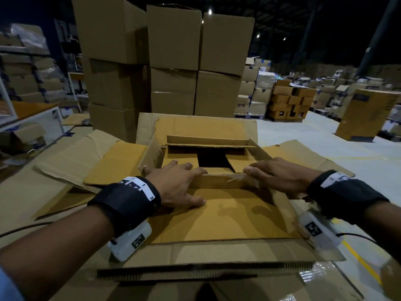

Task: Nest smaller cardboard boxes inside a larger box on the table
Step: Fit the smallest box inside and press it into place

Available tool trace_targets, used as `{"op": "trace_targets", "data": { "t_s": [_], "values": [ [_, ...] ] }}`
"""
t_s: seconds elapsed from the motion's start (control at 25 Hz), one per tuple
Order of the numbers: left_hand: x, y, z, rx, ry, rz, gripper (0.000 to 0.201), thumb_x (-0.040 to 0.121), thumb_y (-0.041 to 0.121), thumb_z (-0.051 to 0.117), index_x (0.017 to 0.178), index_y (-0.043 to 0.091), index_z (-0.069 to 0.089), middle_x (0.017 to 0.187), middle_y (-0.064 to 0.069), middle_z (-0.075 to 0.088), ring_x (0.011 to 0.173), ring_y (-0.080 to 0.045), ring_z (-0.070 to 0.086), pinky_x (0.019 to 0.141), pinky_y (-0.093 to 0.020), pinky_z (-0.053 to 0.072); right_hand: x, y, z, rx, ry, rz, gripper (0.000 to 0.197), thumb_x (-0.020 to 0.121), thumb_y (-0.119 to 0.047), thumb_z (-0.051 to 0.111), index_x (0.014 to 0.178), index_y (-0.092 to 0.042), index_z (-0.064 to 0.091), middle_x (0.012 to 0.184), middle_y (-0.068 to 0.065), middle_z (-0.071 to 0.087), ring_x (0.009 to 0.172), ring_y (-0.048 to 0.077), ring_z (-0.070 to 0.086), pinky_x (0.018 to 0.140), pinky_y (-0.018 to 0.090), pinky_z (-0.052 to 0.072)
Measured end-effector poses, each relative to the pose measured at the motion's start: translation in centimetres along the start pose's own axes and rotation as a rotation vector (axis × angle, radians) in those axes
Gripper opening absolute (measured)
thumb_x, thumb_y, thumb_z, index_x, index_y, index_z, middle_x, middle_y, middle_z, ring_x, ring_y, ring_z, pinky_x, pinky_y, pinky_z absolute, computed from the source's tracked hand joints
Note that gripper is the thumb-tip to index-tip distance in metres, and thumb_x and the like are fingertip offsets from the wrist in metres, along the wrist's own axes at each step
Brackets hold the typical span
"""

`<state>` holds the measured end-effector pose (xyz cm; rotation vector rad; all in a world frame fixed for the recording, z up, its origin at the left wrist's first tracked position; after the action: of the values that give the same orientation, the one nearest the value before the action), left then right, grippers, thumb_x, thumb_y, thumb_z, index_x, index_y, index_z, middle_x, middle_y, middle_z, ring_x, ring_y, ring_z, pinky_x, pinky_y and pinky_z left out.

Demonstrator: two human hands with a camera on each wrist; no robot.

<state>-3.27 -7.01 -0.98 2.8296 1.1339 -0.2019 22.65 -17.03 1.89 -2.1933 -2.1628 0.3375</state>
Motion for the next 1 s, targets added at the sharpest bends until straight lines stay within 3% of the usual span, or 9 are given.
{"op": "trace_targets", "data": {
  "t_s": [0.12,0.24,0.36,0.48,0.64,0.8,0.88,1.0],
  "values": [
    [0.2,0.2,0.2,0.027,0.010,-0.038,0.088,0.079,0.079,0.052,0.149,0.057,0.002,0.166,0.009,-0.004,0.152,-0.032,-0.006,0.103,-0.083,0.011,1.8,-1.6,-2.9,-0.061,0.037,-0.054,0.072,0.086,-0.071,0.018,0.129,-0.028,0.056,0.110,-0.007,0.060,0.091,0.009,0.056,0.088,0.035,0.046],
    [0.3,0.2,0.4,0.047,0.039,-0.042,0.091,0.077,0.085,0.045,0.149,0.058,-0.004,0.164,0.009,-0.019,0.150,-0.032,-0.018,0.101,-0.085,0.008,5.5,-2.3,-5.1,-0.122,0.047,-0.071,0.078,0.084,-0.074,0.016,0.136,-0.028,0.053,0.118,0.003,0.064,0.106,0.021,0.059,0.098,0.046,0.048],
    [0.2,0.0,0.4,0.043,0.052,-0.029,0.087,0.075,0.090,0.029,0.148,0.058,-0.006,0.163,0.010,-0.022,0.149,-0.032,-0.020,0.102,-0.085,0.005,9.6,-2.5,-5.2,-0.221,-0.025,-0.078,0.075,0.090,-0.074,0.016,0.142,-0.031,0.047,0.129,0.004,0.061,0.117,0.025,0.056,0.103,0.049,0.044],
    [0.4,-0.1,0.5,0.025,0.082,-0.044,0.081,0.074,0.088,0.007,0.148,0.058,-0.004,0.164,0.010,-0.018,0.150,-0.029,-0.017,0.102,-0.084,0.003,12.7,-2.2,-5.0,-0.237,-0.080,-0.015,0.065,0.096,-0.068,0.020,0.148,-0.032,0.040,0.142,0.005,0.054,0.128,0.027,0.049,0.109,0.050,0.038],
    [0.6,-0.1,0.4,-0.034,0.131,-0.071,0.080,0.077,0.079,-0.007,0.151,0.053,0.006,0.165,0.011,-0.007,0.152,-0.024,-0.011,0.105,-0.082,0.002,14.6,-2.1,-5.9,-0.281,-0.168,0.041,0.066,0.097,-0.067,0.023,0.149,-0.029,0.039,0.149,0.006,0.046,0.136,0.028,0.042,0.112,0.051,0.033],
    [0.3,0.5,0.0,-0.122,0.167,-0.131,0.083,0.082,0.071,-0.007,0.153,0.041,0.025,0.164,0.009,0.020,0.153,-0.020,0.004,0.107,-0.080,0.001,16.0,-2.1,-7.6,-0.370,-0.154,0.079,0.064,0.100,-0.063,0.022,0.148,-0.025,0.042,0.148,0.006,0.048,0.136,0.028,0.043,0.113,0.048,0.032],
    [0.8,0.6,0.2,-0.119,0.173,-0.182,0.078,0.090,0.066,-0.006,0.145,0.038,0.042,0.161,0.008,0.029,0.153,-0.021,0.006,0.106,-0.080,-0.002,16.5,-1.6,-7.1,-0.439,-0.175,0.061,0.059,0.102,-0.059,0.023,0.149,-0.027,0.040,0.151,0.006,0.046,0.139,0.028,0.039,0.115,0.049,0.030],
    [1.4,0.3,0.7,-0.072,0.194,-0.225,0.058,0.101,0.055,0.009,0.134,0.032,0.051,0.160,0.011,0.028,0.153,-0.019,-0.002,0.104,-0.081,-0.001,17.8,-0.3,-5.0,-0.549,-0.268,0.101,0.074,0.092,-0.075,0.020,0.154,-0.035,0.026,0.164,-0.002,0.020,0.152,0.030,0.007,0.117,0.060,0.010]
  ]
}}
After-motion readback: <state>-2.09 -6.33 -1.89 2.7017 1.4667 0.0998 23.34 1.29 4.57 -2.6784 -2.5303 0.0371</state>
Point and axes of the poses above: each hand's wrist, its own x-axis towards the middle knuckle, its own z-axis out of the palm, y = z × x, the point moved 1 cm from there along x, towards the middle knuckle
